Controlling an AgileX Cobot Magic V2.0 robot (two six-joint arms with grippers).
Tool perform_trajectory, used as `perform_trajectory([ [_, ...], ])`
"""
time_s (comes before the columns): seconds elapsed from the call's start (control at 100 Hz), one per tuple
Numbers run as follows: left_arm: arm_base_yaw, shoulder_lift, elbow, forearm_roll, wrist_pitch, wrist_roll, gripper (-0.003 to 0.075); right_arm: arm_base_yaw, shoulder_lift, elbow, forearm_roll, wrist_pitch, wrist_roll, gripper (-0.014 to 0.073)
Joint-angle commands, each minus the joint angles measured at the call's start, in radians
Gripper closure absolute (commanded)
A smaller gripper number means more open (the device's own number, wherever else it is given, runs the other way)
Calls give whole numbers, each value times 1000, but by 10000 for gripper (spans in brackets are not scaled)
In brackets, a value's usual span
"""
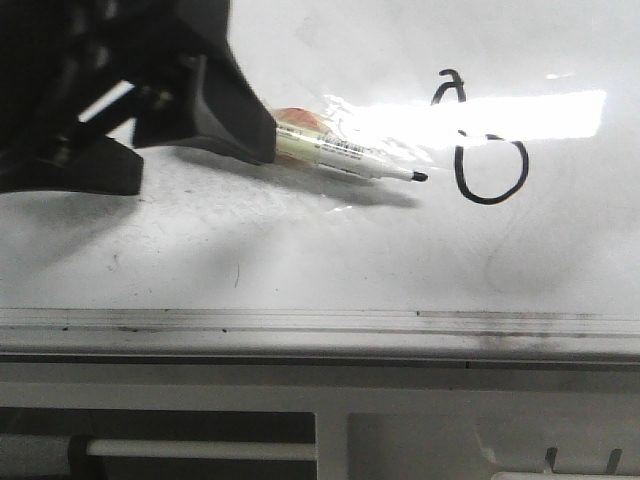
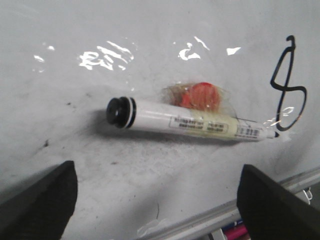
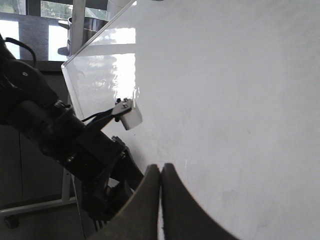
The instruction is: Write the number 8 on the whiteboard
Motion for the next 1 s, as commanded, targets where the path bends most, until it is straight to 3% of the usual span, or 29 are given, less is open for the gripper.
perform_trajectory([
  [0.0,-22,-104,9,-23,0,-8,149,-5,-26,-32,14,-54,0,657],
  [0.13,-41,-279,62,-23,4,-4,288,-5,-101,12,-54,-49,0,656],
  [0.34,-57,-598,161,-23,38,3,737,-5,-334,242,-213,-125,174,655],
  [0.63,-57,-862,277,-21,55,5,741,-5,-624,450,-215,-189,177,657],
  [0.99,-57,-875,311,-21,55,5,741,-5,-649,458,-215,-184,177,657],
])
